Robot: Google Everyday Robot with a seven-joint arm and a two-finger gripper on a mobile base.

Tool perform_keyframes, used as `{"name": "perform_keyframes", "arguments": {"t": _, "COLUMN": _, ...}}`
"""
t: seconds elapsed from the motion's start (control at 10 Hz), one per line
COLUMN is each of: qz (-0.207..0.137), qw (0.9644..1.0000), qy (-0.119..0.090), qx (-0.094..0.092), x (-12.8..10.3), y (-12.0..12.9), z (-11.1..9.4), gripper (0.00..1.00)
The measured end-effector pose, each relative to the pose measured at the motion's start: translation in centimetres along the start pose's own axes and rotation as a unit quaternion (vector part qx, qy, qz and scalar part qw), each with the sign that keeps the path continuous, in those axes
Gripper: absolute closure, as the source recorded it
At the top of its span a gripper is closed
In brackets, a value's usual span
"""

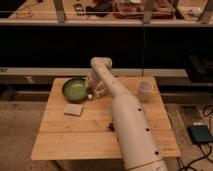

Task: Pick up the ceramic bowl

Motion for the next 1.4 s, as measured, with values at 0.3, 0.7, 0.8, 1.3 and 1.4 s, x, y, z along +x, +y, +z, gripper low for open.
{"name": "perform_keyframes", "arguments": {"t": 0.3, "qz": 0.030, "qw": 0.9994, "qy": -0.014, "qx": 0.013, "x": -0.8, "y": -0.3, "z": 0.6, "gripper": 0.94}}
{"name": "perform_keyframes", "arguments": {"t": 0.7, "qz": 0.104, "qw": 0.9844, "qy": 0.045, "qx": 0.135, "x": 3.3, "y": -5.0, "z": -8.2, "gripper": 0.94}}
{"name": "perform_keyframes", "arguments": {"t": 0.8, "qz": 0.106, "qw": 0.9758, "qy": 0.062, "qx": 0.181, "x": 4.3, "y": -6.8, "z": -11.7, "gripper": 0.94}}
{"name": "perform_keyframes", "arguments": {"t": 1.3, "qz": 0.078, "qw": 0.9563, "qy": 0.073, "qx": 0.272, "x": 3.8, "y": -9.6, "z": -17.6, "gripper": 0.94}}
{"name": "perform_keyframes", "arguments": {"t": 1.4, "qz": 0.077, "qw": 0.9561, "qy": 0.073, "qx": 0.273, "x": 3.8, "y": -9.7, "z": -17.7, "gripper": 0.94}}
